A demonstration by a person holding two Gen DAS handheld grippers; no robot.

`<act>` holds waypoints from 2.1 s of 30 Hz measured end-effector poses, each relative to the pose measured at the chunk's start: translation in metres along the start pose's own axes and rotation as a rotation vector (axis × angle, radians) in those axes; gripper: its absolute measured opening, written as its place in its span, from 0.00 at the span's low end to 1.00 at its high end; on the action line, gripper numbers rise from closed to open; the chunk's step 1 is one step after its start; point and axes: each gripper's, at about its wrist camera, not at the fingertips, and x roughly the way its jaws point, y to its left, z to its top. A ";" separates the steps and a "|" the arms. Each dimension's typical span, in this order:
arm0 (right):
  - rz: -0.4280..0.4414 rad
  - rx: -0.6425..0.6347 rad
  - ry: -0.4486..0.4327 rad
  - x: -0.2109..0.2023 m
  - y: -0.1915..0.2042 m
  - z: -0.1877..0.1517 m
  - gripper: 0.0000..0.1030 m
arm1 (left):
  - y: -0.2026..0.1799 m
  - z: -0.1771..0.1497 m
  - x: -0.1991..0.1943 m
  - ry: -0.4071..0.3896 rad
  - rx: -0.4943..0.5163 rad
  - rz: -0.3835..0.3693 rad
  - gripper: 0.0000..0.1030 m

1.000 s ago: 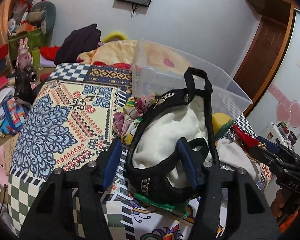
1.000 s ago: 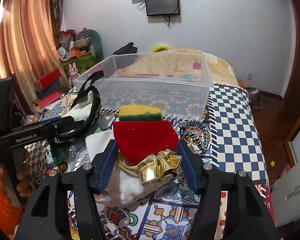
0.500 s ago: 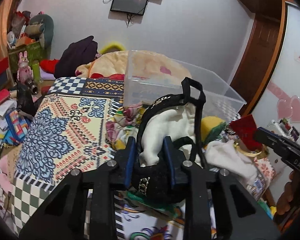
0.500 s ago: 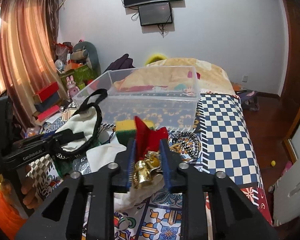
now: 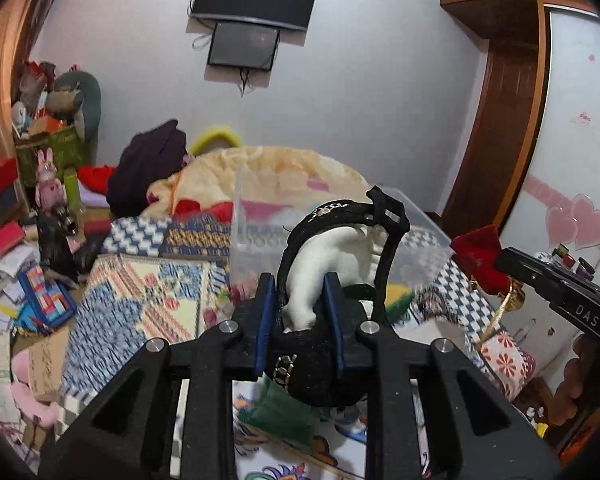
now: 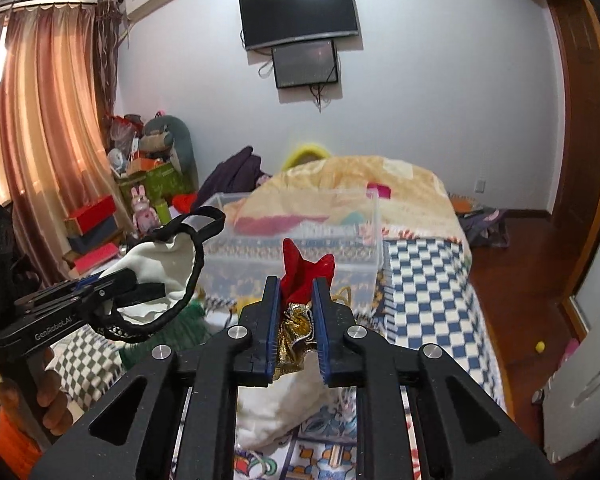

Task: Organize soft objects
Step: 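Carry both held items over the clear box and open both tools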

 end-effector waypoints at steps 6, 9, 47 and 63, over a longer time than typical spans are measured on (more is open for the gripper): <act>0.001 -0.010 -0.072 0.001 0.002 0.027 0.14 | 0.003 0.030 0.003 -0.044 0.000 0.001 0.23; -0.015 -0.030 -0.106 0.005 0.005 0.040 0.14 | 0.001 0.045 0.008 -0.060 0.015 0.016 0.23; -0.052 -0.081 0.269 0.135 -0.003 0.042 0.24 | -0.009 0.061 0.153 0.247 0.142 0.071 0.29; -0.014 -0.063 0.109 0.062 -0.004 0.051 0.72 | -0.024 0.065 0.068 0.099 0.214 0.028 0.83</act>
